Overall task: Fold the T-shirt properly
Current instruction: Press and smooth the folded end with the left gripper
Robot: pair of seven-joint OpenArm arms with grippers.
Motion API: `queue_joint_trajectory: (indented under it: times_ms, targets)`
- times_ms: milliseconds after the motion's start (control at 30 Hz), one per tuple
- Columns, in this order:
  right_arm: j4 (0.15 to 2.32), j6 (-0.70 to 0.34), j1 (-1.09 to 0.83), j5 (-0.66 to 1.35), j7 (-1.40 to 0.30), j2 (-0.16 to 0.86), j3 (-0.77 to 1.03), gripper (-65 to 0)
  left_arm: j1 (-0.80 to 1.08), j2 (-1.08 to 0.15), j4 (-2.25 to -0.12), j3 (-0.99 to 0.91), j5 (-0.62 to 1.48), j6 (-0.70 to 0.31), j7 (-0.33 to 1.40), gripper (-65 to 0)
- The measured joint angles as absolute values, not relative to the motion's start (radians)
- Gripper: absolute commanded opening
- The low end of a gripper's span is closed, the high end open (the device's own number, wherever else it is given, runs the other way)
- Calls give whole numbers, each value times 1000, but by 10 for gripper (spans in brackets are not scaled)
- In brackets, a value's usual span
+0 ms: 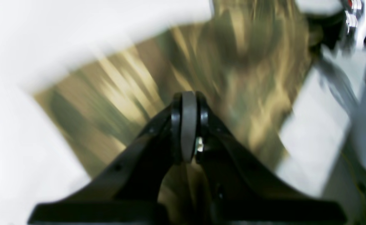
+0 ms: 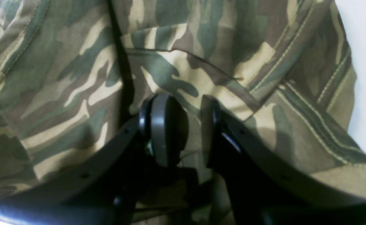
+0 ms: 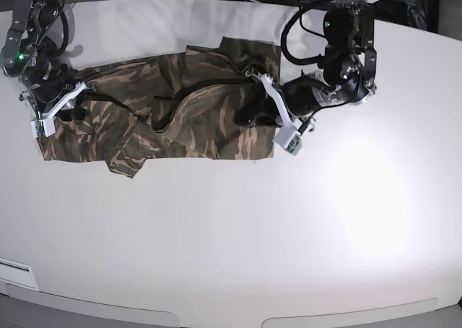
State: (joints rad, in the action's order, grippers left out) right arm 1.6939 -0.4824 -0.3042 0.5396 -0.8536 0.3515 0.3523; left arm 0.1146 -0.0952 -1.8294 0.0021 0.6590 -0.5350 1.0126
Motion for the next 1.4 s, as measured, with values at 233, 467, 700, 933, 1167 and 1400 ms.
queue_joint_trajectory:
  times_ms: [233, 467, 700, 933, 1167, 1400]
  targets:
    - [1694, -483, -305, 540, -854, 352, 352, -453, 188, -122, -1830, 88, 677, -554, 1044, -650]
    - [1694, -483, -304, 541, -854, 352, 352, -453, 166, -87, -1830, 202, 745, -599, 879, -650]
    - [1694, -484, -304, 543, -859, 352, 352, -453, 52, -4, -1830, 221, 711, -607, 965, -650]
    - [1694, -483, -303, 543, -860, 352, 352, -453, 87, -78, -1831, 182, 567, -536, 1070, -650]
    - [1694, -483, -303, 543, -862, 352, 352, -453, 165, -165, -1979, 179, 408, -477, 973, -650]
    - [1694, -483, -302, 541, -861, 352, 352, -453, 219, -206, -1988, 181, 339, -449, 962, -650]
